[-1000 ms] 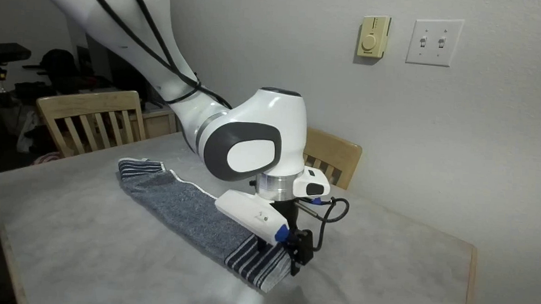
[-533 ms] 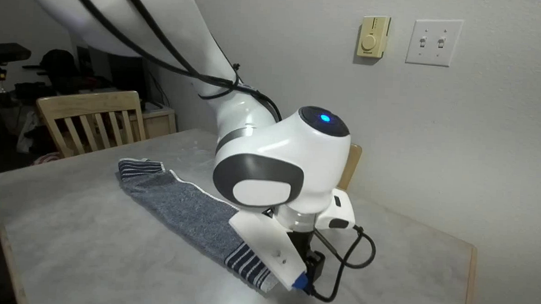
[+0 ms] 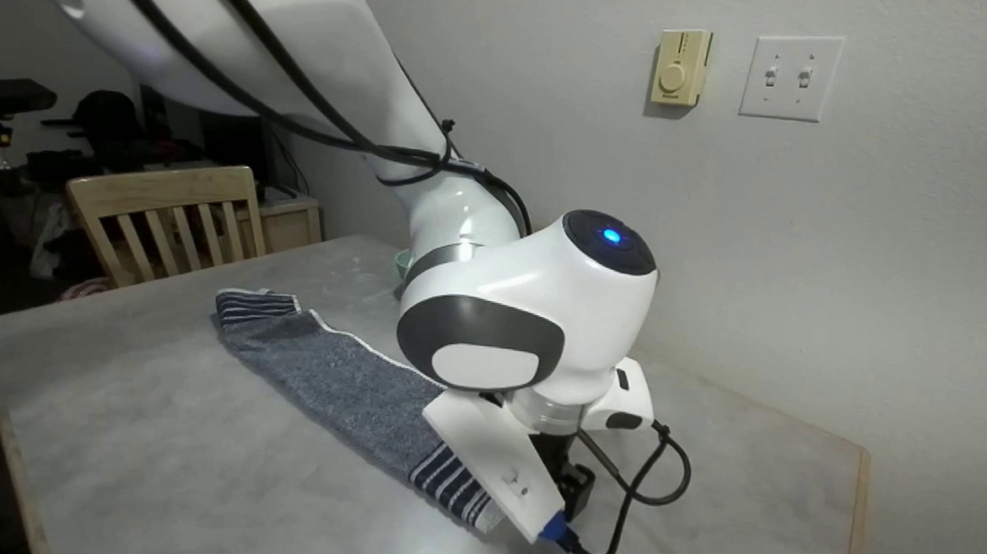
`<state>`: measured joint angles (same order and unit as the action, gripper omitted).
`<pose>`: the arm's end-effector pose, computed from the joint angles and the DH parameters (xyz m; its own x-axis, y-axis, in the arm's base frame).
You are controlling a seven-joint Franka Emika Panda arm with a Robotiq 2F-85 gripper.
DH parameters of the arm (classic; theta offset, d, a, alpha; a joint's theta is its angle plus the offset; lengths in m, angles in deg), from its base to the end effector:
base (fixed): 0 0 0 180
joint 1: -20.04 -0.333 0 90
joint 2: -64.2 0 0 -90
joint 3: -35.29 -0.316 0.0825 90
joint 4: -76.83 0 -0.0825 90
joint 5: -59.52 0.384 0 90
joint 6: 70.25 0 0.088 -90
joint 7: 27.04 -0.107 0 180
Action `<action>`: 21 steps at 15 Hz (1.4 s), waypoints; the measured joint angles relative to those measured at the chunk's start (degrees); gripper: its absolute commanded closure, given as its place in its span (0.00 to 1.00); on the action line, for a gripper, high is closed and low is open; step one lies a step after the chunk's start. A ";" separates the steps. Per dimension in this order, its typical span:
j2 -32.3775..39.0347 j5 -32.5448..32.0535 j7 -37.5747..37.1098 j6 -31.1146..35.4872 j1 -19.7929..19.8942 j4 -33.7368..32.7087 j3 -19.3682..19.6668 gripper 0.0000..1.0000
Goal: Fold the towel
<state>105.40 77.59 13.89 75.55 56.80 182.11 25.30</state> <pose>0.5665 -0.2957 0.1391 0.9870 -0.0758 0.1414 -0.0386 -0.9678 -0.2489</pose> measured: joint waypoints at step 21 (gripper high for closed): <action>-0.66 -1.14 -0.40 -2.46 -7.64 -1.50 4.48 1.00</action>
<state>104.74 76.45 13.49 73.09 49.16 180.61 29.78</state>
